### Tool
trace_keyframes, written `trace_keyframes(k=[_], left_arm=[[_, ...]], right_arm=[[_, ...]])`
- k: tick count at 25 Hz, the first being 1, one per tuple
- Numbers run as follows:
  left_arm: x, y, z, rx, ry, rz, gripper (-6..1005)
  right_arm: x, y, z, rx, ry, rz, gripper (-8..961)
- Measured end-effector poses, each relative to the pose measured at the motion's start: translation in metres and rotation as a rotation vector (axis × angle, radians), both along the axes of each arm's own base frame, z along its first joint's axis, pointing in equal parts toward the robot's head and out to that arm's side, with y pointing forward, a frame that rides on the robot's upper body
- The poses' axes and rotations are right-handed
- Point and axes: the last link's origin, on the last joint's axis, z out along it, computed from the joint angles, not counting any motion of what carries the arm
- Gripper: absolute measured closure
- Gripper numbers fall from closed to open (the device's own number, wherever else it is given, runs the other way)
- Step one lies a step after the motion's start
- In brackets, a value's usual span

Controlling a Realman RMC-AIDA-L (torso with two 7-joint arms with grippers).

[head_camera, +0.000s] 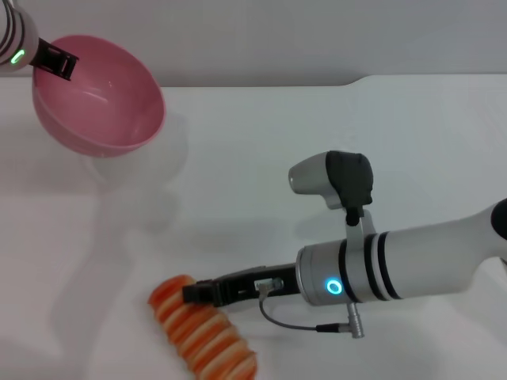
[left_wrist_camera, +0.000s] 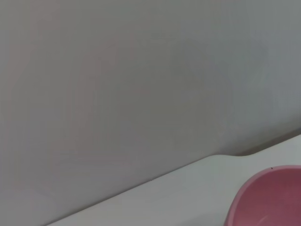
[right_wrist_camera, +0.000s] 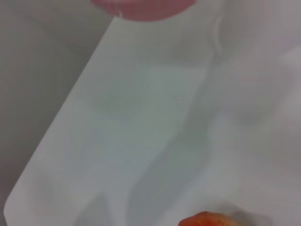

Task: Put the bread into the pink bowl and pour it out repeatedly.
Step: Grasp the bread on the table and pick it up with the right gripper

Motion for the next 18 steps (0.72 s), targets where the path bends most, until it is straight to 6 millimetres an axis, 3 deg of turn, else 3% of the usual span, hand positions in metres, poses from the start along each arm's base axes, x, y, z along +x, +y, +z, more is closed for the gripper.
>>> trace_keyframes(k=[2, 12, 18], left_arm=[[0.0, 0.0, 0.0, 0.0, 0.001, -0.002, 951], [0.001, 0.0, -0.002, -0.007, 0.004, -0.001, 951], [0.001, 0.001, -0.002, -0.006, -0.002, -0.001, 950]], right_arm=[[0.0, 0.0, 0.002, 0.008, 0.012, -0.003, 693], [-0.014, 0.005, 0.033, 0.087, 0.086, 0.048, 777], [-0.021, 0.008, 0.067, 0.223, 0.039, 0.103, 831]])
